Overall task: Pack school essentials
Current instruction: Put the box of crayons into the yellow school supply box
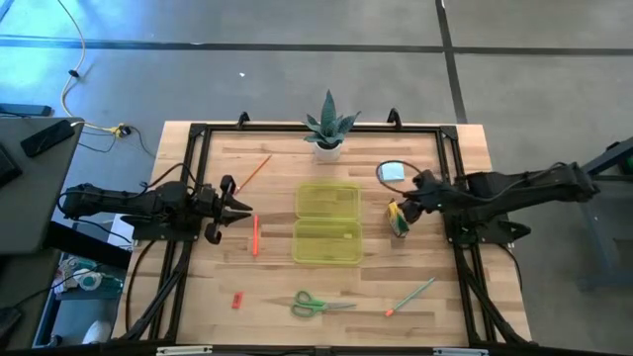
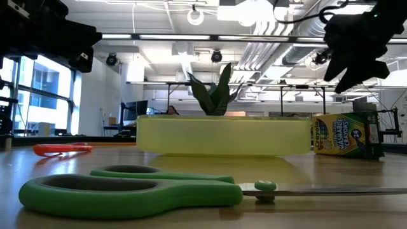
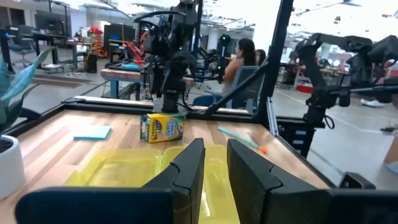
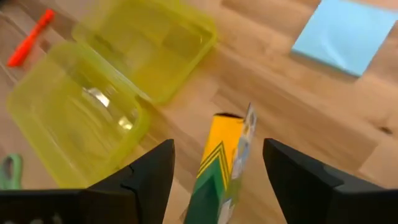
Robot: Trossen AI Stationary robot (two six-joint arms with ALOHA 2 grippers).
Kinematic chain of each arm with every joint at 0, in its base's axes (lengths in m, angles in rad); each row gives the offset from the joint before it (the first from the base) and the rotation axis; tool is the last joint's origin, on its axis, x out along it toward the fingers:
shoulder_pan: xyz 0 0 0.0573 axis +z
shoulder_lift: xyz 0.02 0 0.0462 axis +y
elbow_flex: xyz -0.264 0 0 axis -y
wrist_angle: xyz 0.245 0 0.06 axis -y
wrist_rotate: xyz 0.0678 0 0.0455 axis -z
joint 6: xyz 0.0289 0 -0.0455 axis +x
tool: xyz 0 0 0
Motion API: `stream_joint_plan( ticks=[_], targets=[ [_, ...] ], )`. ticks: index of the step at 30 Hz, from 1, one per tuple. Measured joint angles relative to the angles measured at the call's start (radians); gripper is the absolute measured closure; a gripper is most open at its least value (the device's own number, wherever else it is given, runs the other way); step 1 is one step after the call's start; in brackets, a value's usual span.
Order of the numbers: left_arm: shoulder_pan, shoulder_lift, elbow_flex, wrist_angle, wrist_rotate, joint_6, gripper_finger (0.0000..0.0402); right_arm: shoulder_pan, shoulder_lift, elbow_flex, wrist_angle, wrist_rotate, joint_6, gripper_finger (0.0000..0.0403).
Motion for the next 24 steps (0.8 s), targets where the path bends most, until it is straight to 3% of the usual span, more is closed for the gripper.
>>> stream_joint_plan(
  ticks=[10, 24],
  targets=[
    [0.0, 0.0, 0.0, -0.005, 0.0, 0.006, 0.0339, 0.0, 0.197, 0.0, 0.044, -0.048, 0.05, 0.0166],
    [0.0, 0.0, 0.0, -0.005, 0.001, 0.005, 0.0339, 0.0, 0.377, 0.0, 0.067, -0.109, 0.075, 0.0174]
  ],
)
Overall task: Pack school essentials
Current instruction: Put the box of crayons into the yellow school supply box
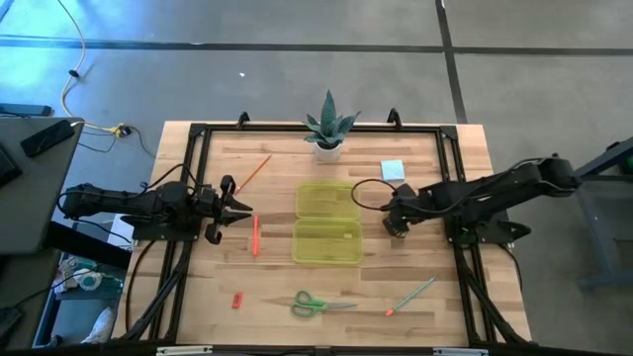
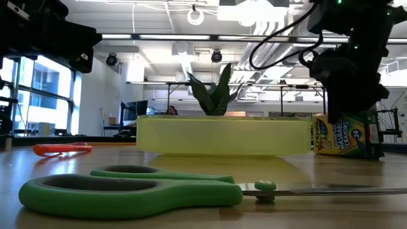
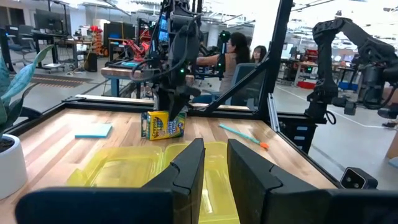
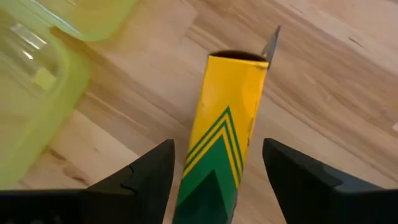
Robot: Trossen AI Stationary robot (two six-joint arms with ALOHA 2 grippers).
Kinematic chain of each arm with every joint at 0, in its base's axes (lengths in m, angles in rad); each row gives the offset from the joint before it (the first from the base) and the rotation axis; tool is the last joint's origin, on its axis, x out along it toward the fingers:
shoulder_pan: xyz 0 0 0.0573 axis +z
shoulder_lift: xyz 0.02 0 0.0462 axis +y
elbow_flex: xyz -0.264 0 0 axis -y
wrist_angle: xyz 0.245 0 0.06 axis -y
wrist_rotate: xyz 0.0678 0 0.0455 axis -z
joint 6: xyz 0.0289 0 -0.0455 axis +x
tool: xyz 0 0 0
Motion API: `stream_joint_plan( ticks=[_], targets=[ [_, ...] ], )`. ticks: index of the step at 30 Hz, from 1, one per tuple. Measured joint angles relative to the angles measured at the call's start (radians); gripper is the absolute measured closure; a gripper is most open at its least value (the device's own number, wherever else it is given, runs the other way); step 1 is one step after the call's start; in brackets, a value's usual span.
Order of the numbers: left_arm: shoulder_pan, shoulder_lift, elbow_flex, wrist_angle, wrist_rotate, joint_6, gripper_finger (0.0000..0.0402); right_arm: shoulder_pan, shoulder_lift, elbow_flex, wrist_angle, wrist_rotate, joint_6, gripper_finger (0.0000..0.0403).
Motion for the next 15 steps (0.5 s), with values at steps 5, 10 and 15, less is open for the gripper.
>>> stream_joint_plan(
  ticks=[5, 10, 15],
  targets=[
    [0.0, 0.0, 0.0, 0.0, 0.0, 0.0, 0.0339, 0.0, 0.033, 0.0, 0.002, 0.0, 0.001, 0.0218],
    [0.0, 0.0, 0.0, 0.0, 0.0, 0.0, 0.0339, 0.0, 0.036, 0.0, 0.004, 0.0, 0.001, 0.0278],
    [0.0, 0.0, 0.0, 0.0, 0.0, 0.0, 0.0339, 0.0, 0.035, 0.0, 0.004, 0.0, 0.001, 0.0322]
  ],
)
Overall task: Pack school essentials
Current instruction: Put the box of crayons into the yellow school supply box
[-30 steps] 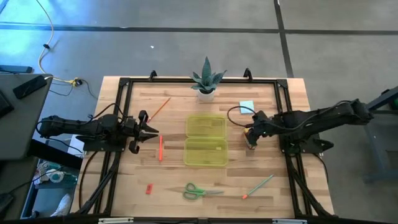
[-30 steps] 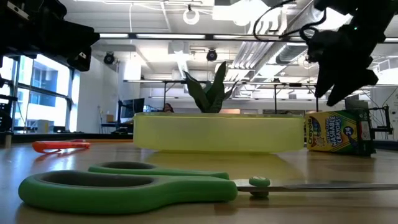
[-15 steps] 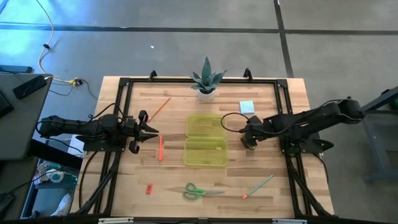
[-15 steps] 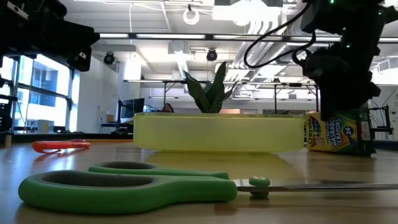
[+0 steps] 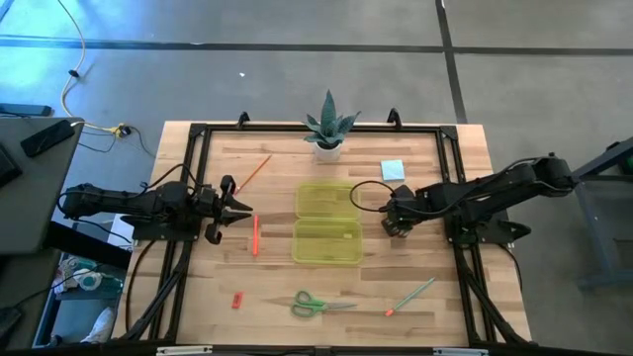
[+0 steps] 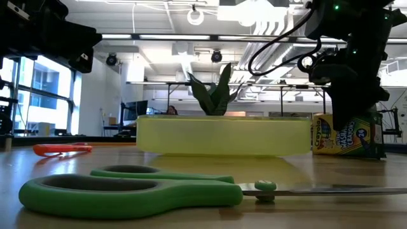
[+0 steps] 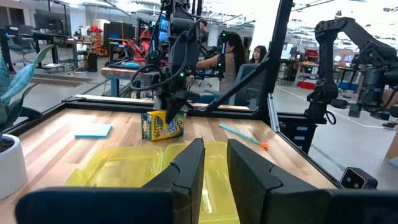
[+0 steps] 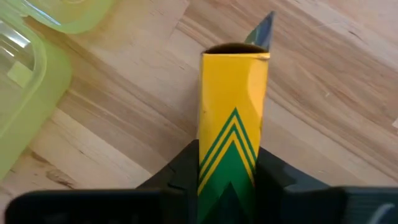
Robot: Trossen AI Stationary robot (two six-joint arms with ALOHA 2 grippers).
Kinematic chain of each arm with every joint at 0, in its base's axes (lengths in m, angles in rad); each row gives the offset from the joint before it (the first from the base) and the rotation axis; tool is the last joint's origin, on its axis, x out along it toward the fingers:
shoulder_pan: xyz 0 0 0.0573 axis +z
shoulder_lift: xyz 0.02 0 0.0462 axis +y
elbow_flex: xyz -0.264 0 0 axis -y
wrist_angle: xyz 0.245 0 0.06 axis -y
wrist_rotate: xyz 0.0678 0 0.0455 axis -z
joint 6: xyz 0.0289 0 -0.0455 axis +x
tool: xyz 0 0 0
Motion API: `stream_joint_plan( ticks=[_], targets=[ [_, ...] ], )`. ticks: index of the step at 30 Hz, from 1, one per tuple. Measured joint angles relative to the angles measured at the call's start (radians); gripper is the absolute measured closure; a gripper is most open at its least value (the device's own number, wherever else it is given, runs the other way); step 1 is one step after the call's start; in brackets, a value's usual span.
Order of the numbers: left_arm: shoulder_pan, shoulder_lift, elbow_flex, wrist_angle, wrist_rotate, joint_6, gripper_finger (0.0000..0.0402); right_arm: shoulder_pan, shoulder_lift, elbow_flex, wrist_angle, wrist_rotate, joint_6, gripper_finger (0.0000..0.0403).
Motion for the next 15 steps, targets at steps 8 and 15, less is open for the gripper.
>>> stream_joint_plan(
  ticks=[8, 15],
  targets=[
    [0.0, 0.0, 0.0, 0.0, 0.0, 0.0, 0.0339, 0.0, -0.001, 0.009, 0.015, -0.034, -0.028, 0.0335],
    [0.0, 0.0, 0.0, 0.0, 0.0, 0.0, 0.0339, -0.006, -0.001, 0.13, 0.018, -0.035, -0.154, 0.0333]
  ],
)
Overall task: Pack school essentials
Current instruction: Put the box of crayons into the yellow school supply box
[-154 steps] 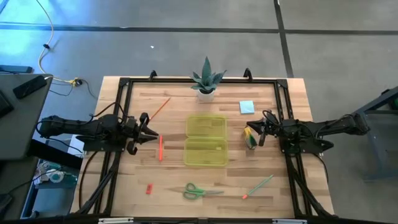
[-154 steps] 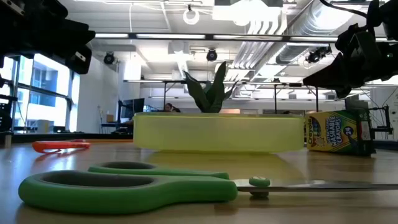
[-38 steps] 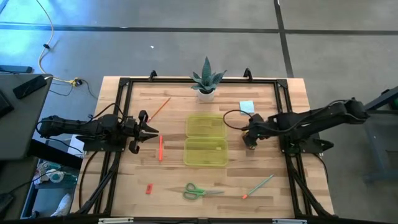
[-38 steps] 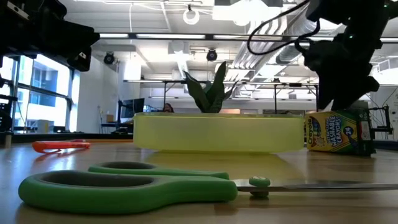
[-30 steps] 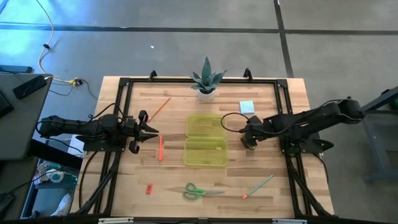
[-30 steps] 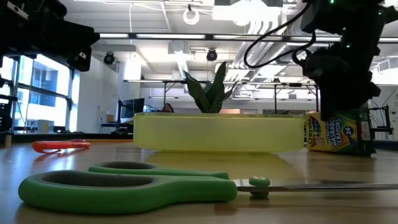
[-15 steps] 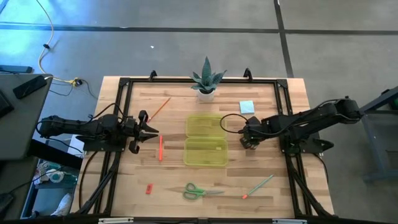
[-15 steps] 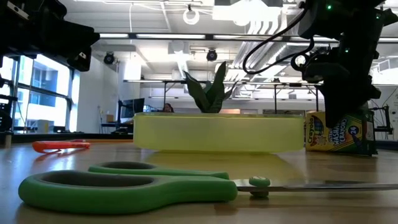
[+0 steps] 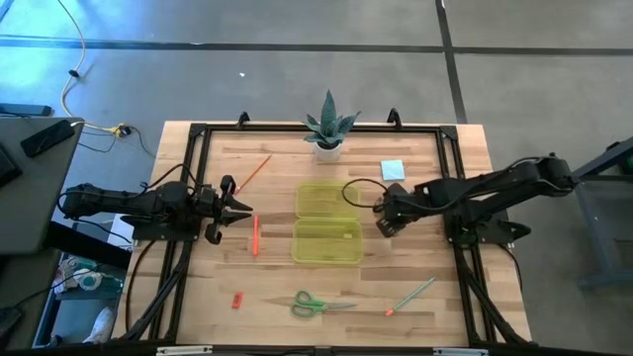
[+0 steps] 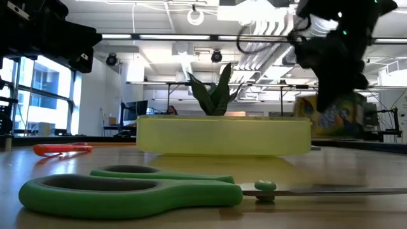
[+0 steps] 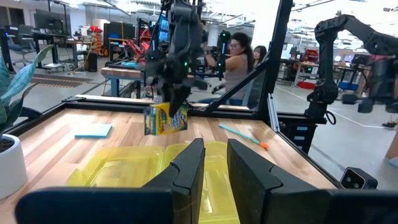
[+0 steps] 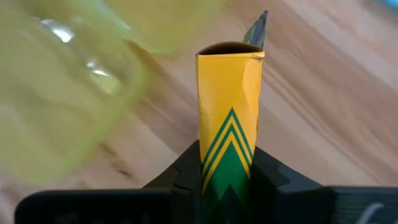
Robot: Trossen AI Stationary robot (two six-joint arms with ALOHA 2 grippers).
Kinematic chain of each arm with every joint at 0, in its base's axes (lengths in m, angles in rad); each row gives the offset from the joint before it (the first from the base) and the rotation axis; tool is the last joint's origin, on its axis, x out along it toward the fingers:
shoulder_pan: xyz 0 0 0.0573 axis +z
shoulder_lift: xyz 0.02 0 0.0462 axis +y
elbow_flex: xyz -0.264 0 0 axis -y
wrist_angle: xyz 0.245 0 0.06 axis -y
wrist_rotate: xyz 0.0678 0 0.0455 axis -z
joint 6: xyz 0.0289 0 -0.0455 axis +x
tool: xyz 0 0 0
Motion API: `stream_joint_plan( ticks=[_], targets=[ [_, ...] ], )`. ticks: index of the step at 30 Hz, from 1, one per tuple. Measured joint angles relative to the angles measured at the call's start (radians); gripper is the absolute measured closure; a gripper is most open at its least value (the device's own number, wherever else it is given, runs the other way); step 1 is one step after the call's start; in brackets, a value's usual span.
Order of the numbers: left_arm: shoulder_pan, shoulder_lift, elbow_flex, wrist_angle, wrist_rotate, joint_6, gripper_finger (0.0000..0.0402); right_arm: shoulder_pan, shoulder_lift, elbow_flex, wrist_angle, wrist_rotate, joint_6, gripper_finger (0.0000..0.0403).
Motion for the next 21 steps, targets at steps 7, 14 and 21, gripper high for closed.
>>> stream_joint_plan(
  ticks=[7, 14, 21],
  targets=[
    [0.0, 0.0, 0.0, 0.0, 0.0, 0.0, 0.0339, -0.055, -0.001, 0.185, 0.003, 0.001, -0.211, 0.0332],
    [0.0, 0.0, 0.0, 0.0, 0.0, 0.0, 0.0339, -0.137, 0.014, 0.304, 0.197, -0.145, -0.467, 0.0332],
    [0.0, 0.0, 0.0, 0.001, 0.0, 0.0, 0.0339, -0.199, 0.14, 0.318, 0.399, -0.509, -0.595, 0.0332]
  ],
)
